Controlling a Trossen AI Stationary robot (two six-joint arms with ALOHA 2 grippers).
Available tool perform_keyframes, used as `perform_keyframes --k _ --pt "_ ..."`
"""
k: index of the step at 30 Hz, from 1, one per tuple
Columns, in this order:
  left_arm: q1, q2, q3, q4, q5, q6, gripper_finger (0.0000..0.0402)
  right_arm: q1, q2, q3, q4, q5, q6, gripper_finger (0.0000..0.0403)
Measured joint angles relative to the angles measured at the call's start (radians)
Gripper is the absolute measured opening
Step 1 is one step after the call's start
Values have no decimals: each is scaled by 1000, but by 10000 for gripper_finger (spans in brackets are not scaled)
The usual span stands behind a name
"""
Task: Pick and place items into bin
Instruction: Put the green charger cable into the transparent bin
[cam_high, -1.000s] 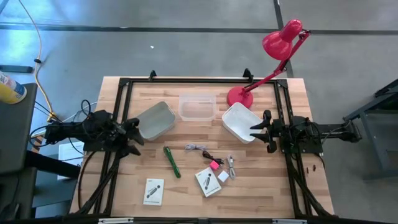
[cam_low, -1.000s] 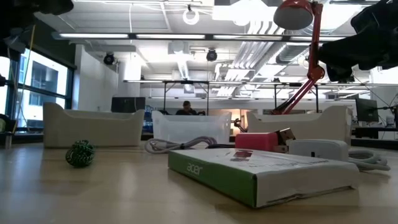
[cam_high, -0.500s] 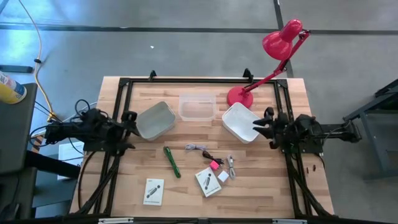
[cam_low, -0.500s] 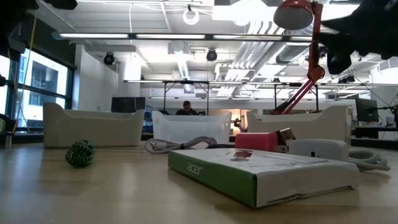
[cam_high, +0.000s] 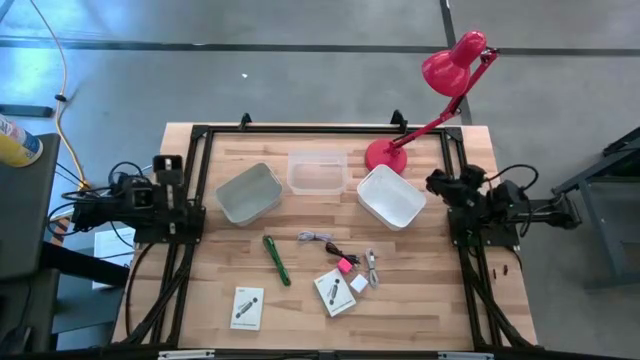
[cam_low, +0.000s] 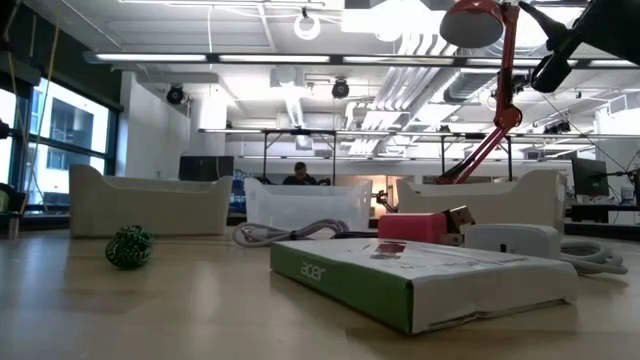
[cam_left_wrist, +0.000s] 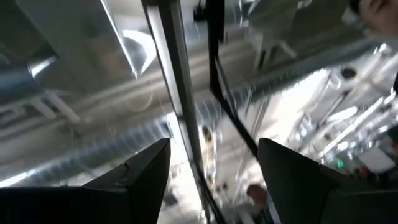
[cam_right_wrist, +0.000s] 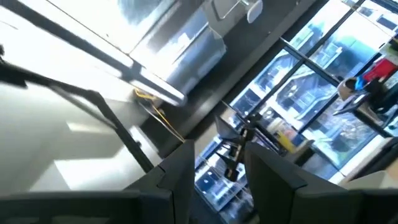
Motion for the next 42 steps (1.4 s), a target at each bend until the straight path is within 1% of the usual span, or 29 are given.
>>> perform_keyframes --k 3,5,7,10,14,17,21,23,25,27,29,31,34,38,42 --pt "0 0 0 59 45 -42 232 0 0 4 -5 9 -17 129" --pt "0 0 0 80 70 -89 232 0 0 4 -2 38 -34 129" --pt "0 0 0 81 71 -147 232 0 0 6 -2 61 -30 129" --pt "0 0 0 75 0 -179 232 0 0 6 -8 62 -61 129" --pt "0 0 0 76 -118 -135 232 0 0 7 -9 71 -125 129" --pt "0 0 0 66 -205 -156 232 0 0 7 -8 104 -99 129" --pt "0 8 1 11 -259 -169 232 0 0 8 -7 106 -68 129" --pt "0 37 1 -45 -280 -229 232 0 1 8 5 101 -66 129" --pt "0 92 1 -64 -301 -308 232 0 8 9 27 100 -70 129" --pt "0 170 8 -64 -306 -373 232 0 27 10 58 100 -86 129" --pt "0 262 32 -55 -303 -403 232 0 57 10 93 96 -98 129" --pt "0 356 75 -53 -291 -421 232 0 96 10 132 83 -112 129" --pt "0 506 168 -53 -215 -431 232 0 169 16 191 58 -116 129" --pt "0 705 320 -60 -39 -427 232 0 283 96 177 -1 -142 129" --pt "-25 886 474 -94 150 -453 232 0 415 227 162 -104 -198 129"
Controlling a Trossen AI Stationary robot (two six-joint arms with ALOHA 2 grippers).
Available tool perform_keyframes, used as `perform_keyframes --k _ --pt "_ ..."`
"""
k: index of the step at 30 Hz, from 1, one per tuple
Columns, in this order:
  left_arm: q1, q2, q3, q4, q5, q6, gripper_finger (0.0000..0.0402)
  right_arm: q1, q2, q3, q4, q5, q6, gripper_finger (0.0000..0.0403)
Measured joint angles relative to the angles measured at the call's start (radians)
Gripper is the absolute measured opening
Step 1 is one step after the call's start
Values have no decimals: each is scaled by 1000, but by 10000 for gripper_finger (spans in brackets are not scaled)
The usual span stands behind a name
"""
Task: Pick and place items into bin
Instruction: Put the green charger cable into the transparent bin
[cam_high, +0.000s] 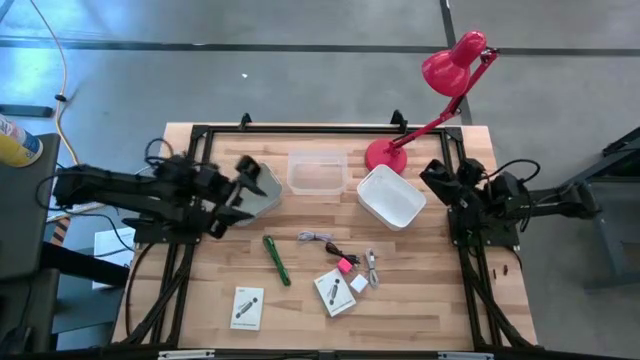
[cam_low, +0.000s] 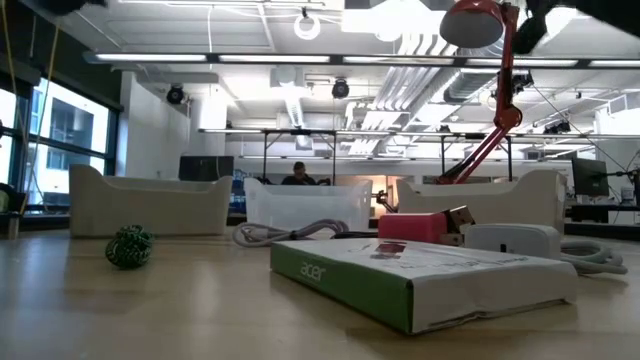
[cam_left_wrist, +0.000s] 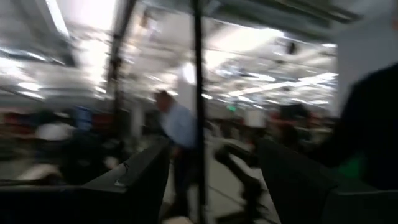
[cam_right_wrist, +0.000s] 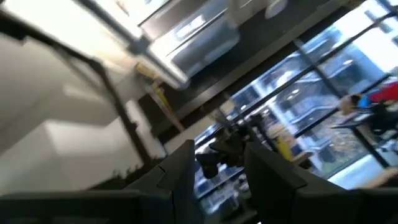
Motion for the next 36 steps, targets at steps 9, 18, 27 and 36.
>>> perform_keyframes --k 9,18,27,36 --pt "-207 226 265 -601 112 10 232 2 213 434 -484 -281 -76 129" --pt "-374 254 317 -1077 -126 2 232 95 413 816 -1200 -120 -185 129" --pt "-499 254 317 -1378 -611 84 232 136 547 819 -1312 -86 -159 129" --pt "-511 390 318 -1389 -734 343 232 158 559 803 -1166 -46 -259 129"
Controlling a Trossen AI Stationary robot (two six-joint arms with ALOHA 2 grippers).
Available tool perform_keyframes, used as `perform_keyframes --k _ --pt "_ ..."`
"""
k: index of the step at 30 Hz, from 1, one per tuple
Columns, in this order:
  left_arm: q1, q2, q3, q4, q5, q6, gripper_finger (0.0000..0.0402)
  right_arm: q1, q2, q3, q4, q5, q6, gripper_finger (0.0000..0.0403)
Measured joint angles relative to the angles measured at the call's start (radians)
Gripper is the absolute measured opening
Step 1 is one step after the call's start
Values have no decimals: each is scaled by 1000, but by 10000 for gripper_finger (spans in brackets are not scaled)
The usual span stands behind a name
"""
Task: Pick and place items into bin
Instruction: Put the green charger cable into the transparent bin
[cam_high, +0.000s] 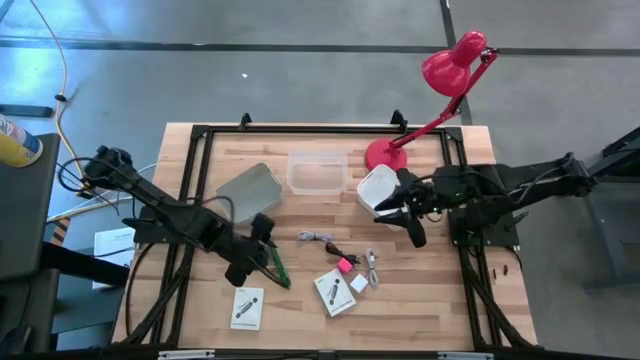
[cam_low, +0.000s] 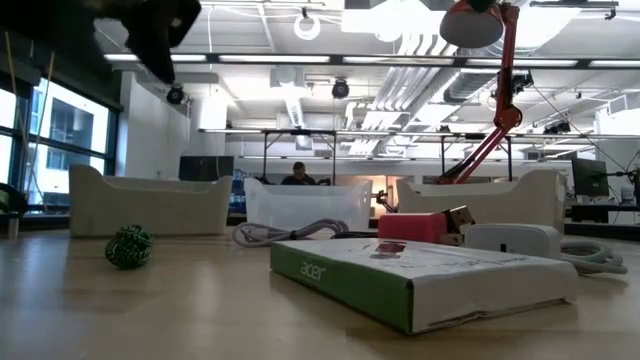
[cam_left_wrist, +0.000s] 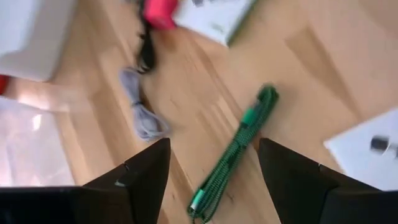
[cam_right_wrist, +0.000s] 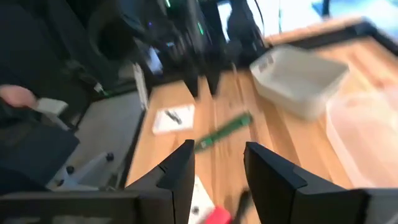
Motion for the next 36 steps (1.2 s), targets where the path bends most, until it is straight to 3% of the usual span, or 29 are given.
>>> perform_keyframes --k 14,23,30,36 --pt "1 302 -1 29 21 87 232 18 -112 0 79 70 -40 129" --pt "132 345 -2 61 165 29 232 18 -118 0 82 85 -54 129" --pt "200 344 -1 93 248 129 232 18 -118 0 79 85 -54 129" --pt "202 344 -1 90 253 184 232 18 -118 0 66 85 -48 129"
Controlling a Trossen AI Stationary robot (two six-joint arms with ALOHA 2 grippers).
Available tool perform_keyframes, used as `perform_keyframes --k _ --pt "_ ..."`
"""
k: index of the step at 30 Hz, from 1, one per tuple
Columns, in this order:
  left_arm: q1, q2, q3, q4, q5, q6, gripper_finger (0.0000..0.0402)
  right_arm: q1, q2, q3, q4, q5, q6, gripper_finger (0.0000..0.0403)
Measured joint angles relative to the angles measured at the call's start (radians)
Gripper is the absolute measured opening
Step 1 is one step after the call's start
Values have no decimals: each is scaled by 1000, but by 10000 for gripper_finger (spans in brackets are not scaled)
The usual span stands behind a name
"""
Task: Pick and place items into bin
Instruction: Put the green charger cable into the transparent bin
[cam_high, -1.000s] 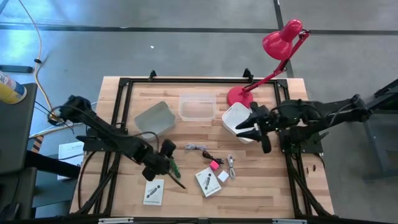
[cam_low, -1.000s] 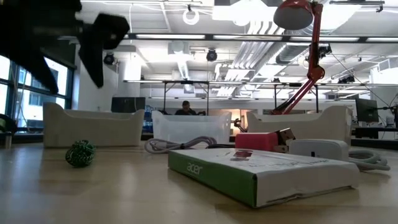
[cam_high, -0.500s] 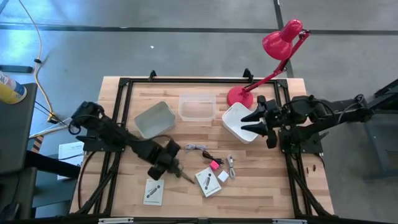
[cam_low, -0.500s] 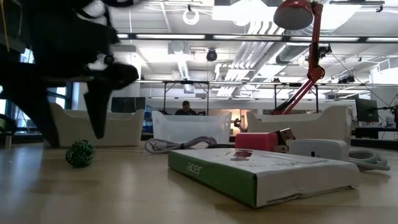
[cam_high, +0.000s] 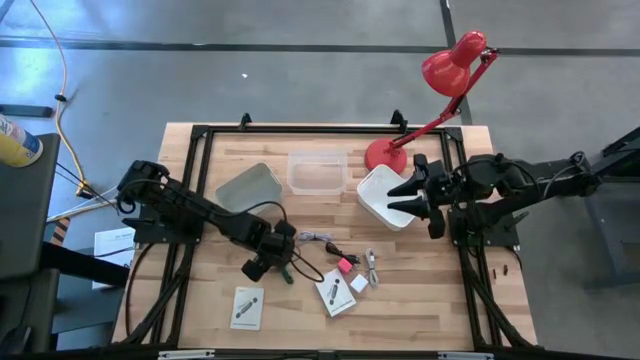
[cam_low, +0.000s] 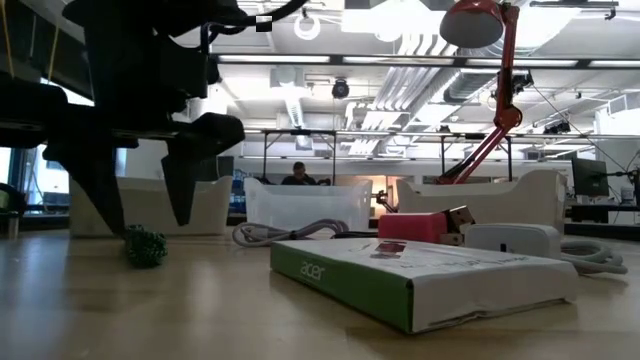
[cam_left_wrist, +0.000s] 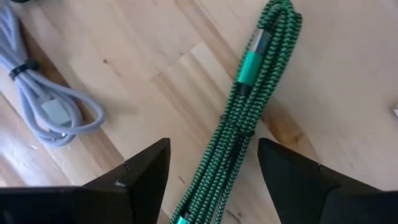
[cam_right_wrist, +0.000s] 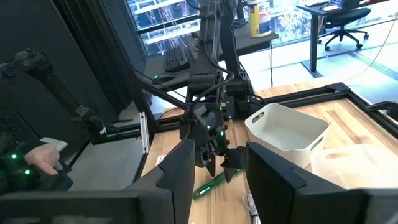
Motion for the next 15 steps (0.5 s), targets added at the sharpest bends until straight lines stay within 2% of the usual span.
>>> perform_keyframes --k 12,15 --pt "0 61 2 9 7 27 230 0 0 0 -7 0 1 129" --pt "0 61 2 11 10 27 210 0 0 0 -8 0 1 129"
